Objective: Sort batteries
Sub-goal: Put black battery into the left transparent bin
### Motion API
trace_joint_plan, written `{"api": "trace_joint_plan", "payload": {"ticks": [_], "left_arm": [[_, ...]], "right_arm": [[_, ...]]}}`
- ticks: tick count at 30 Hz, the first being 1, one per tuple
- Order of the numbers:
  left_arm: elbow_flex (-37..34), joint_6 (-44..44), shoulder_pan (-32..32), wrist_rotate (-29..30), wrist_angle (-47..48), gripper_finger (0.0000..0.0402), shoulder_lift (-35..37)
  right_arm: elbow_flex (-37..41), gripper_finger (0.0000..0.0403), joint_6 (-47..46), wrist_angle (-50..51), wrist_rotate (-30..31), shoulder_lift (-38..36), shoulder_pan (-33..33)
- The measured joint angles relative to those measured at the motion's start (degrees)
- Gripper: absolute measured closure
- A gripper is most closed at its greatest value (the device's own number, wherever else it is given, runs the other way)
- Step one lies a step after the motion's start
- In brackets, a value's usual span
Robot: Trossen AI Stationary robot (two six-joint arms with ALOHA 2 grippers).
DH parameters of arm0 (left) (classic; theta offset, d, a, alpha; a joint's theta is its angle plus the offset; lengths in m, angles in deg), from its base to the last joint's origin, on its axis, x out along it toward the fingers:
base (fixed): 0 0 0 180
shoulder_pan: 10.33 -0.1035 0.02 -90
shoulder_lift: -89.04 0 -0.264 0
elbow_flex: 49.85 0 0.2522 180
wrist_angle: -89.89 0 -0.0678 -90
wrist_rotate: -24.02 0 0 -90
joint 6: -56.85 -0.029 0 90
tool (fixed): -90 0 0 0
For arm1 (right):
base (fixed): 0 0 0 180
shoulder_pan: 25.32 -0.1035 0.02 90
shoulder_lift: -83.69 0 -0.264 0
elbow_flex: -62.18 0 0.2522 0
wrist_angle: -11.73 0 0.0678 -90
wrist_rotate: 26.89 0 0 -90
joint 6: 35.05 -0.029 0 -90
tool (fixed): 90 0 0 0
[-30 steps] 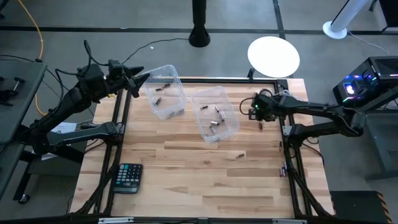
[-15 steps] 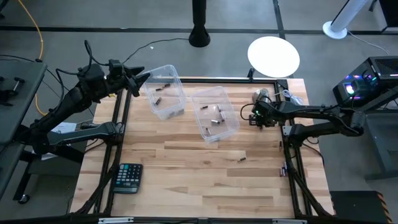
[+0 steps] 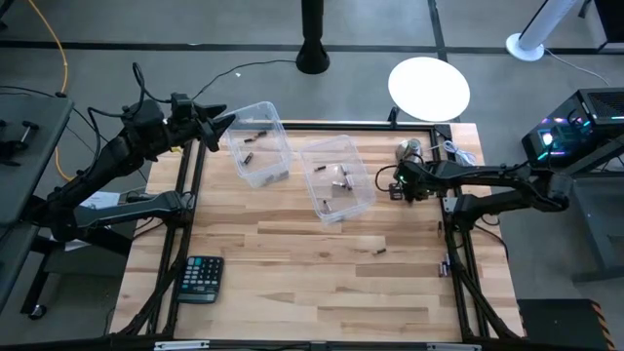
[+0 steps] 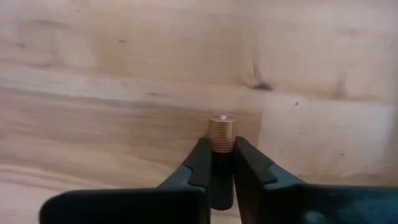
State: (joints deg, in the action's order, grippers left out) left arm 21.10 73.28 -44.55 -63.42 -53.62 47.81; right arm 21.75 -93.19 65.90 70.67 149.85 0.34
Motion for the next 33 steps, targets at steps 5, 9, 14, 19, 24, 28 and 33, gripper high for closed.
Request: {"api": "trace_joint_plan", "payload": {"ticks": [5,9,14,19,24,28,33], "left_arm": [[0.0,0.0,0.0,0.5,0.7,0.0156,0.0],[0.0,0.0,0.0,2.8,4.5,0.0156,-0.7],[0.0,0.0,0.0,4.2,6.1,0.0156,-1.3],[0.0,0.0,0.0,4.1,5.2,0.0156,-1.4],[0.0,0.0,0.0,4.1,4.0,0.0156,-1.2],[0.0,0.0,0.0,4.0,4.1,0.0156,-1.2],[0.0,0.0,0.0,4.0,4.0,0.0156,-1.0]], "right_arm": [[-10.4,0.0375,1.6,0.2,5.8,-1.8,0.3],[-21.2,0.0383,7.2,-8.6,12.3,-1.4,-0.2],[-32.2,0.0383,14.0,-22.7,11.1,5.8,-0.4],[-43.4,0.0383,16.5,-29.0,5.2,21.0,-3.1],[-57.4,0.0383,17.2,-34.9,-3.2,37.2,-6.0],[-70.9,0.0383,17.8,-35.1,-8.2,48.6,-6.8],[-85.3,0.0361,19.1,-32.1,-11.0,58.4,-7.2]]}}
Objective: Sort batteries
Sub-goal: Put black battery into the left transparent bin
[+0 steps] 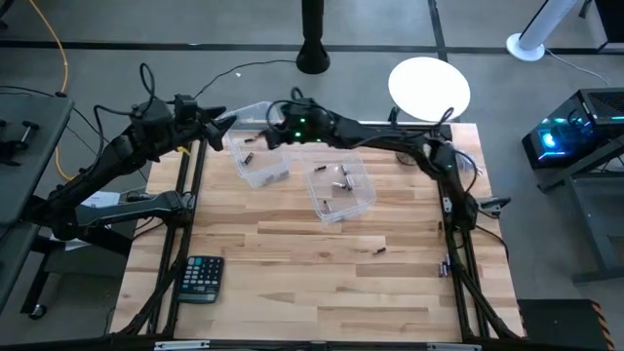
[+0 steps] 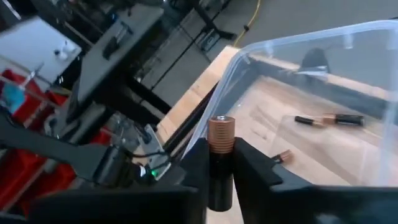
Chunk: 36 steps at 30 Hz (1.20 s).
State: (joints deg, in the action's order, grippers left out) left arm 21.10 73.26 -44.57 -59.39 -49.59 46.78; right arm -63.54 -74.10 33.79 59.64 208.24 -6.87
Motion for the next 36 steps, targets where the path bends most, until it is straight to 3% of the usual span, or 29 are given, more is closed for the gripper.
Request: {"api": "trace_joint_plan", "payload": {"ticks": [4,9,13,16,21,26,31,36], "left_arm": [[0.0,0.0,0.0,0.0,-0.1,0.0156,0.6],[0.0,-1.1,0.0,0.0,0.0,0.0156,0.9],[0.0,-1.5,0.0,0.0,0.0,0.0156,0.9],[0.0,-1.6,0.0,0.0,0.0,0.0156,0.9],[0.0,-1.6,0.0,0.0,0.0,0.0156,0.9],[0.0,-1.6,0.0,-0.1,0.0,0.0156,0.9],[0.0,-1.7,0.0,-0.1,0.0,0.0156,0.8],[0.0,-3.0,0.0,-0.2,0.0,0.0156,0.8]], "right_arm": [[-8.4,0.0276,4.5,9.5,-0.9,2.9,0.0],[-14.7,0.0182,15.4,22.4,-0.8,1.2,0.0],[-18.3,0.0159,22.8,39.9,1.0,-3.0,-0.7],[-16.7,0.0157,25.9,52.5,5.5,-7.5,-3.1],[-9.2,0.0157,23.7,65.6,8.4,-15.5,-10.3],[3.4,0.0156,13.9,73.8,7.4,-27.0,-20.5],[21.9,0.0156,3.7,71.8,4.2,-36.6,-32.8],[37.9,0.0156,8.3,63.6,1.9,-38.6,-40.6]]}}
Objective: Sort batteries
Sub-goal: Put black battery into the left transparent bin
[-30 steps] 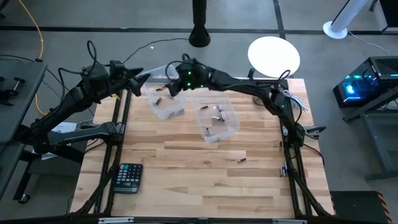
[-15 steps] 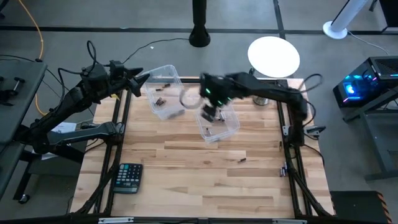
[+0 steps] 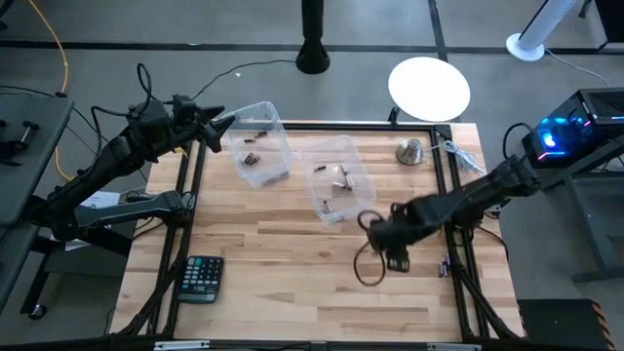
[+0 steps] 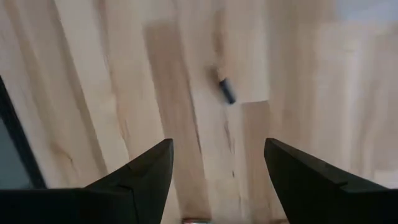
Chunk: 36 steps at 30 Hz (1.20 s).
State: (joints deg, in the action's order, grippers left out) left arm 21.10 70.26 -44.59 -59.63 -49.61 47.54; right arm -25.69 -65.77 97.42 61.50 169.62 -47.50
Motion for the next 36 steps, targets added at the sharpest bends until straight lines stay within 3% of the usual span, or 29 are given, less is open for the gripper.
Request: {"api": "trace_joint_plan", "payload": {"ticks": [5,12,23,27,33,36], "left_arm": [[0.0,-0.1,0.0,0.0,0.0,0.0156,0.0],[0.0,-0.2,0.0,0.0,0.0,0.0156,0.0],[0.0,-0.2,0.0,0.2,0.0,0.0156,0.0],[0.0,-0.2,0.0,0.2,0.0,0.0156,-0.1],[0.0,-1.5,0.0,0.4,0.0,0.0156,-0.1],[0.0,-2.6,0.0,0.9,-0.1,0.0156,-0.1]], "right_arm": [[8.2,0.0156,10.5,-9.5,-0.2,3.0,0.0],[12.4,0.0156,21.6,-18.4,1.2,10.2,2.2],[18.7,0.016,21.8,-26.9,-0.1,12.8,2.1],[20.8,0.021,20.4,-28.4,0.0,12.4,1.4],[21.0,0.0373,16.6,-28.1,-1.2,12.4,0.9],[18.9,0.0382,13.6,-23.5,-3.3,11.5,1.2]]}}
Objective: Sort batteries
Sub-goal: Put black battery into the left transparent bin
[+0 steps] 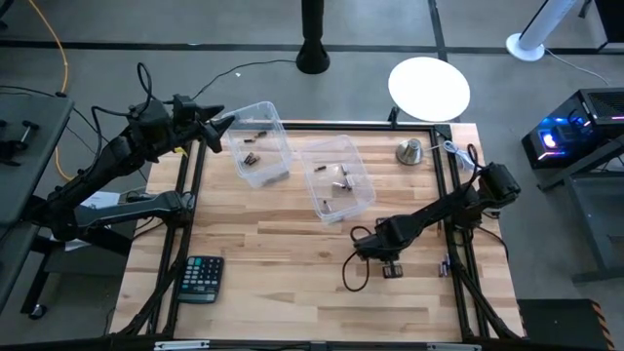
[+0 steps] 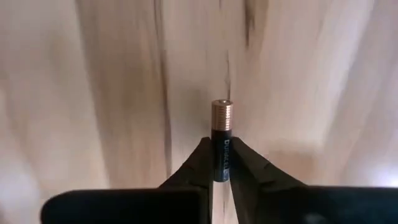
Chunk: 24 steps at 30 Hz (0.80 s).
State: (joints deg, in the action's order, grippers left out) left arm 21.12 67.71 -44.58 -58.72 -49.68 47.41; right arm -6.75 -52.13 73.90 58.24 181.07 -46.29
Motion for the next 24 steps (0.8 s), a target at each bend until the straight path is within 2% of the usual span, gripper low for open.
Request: {"api": "trace_joint_plan", "payload": {"ticks": [5,7,11,14,17,20,24], "left_arm": [[0.0,-0.6,0.0,1.4,-2.1,0.0156,0.0],[0.0,-0.7,0.0,1.4,-4.3,0.0156,0.0],[0.0,-0.7,0.0,1.4,-7.2,0.0156,0.0],[0.0,-1.1,0.0,1.3,-8.0,0.0156,-0.1],[0.0,1.0,0.0,0.7,-9.4,0.0156,-0.7],[0.0,3.3,0.0,-2.8,-11.6,0.0156,-1.7],[0.0,5.7,0.4,-11.1,-15.3,0.0156,-4.1]], "right_arm": [[-6.7,0.0395,-1.1,13.4,0.4,-7.4,1.1],[-10.5,0.0394,-2.3,18.1,2.8,-10.8,2.5],[-19.2,0.0398,-1.0,17.1,8.5,-15.2,8.2],[-24.0,0.0398,3.2,10.4,12.5,-13.7,14.4],[-27.2,0.0399,8.0,0.5,13.7,-9.9,20.7],[-29.3,0.04,9.4,-14.2,11.1,-4.1,25.8],[-32.7,0.04,7.2,-34.3,3.7,4.5,30.8]]}}
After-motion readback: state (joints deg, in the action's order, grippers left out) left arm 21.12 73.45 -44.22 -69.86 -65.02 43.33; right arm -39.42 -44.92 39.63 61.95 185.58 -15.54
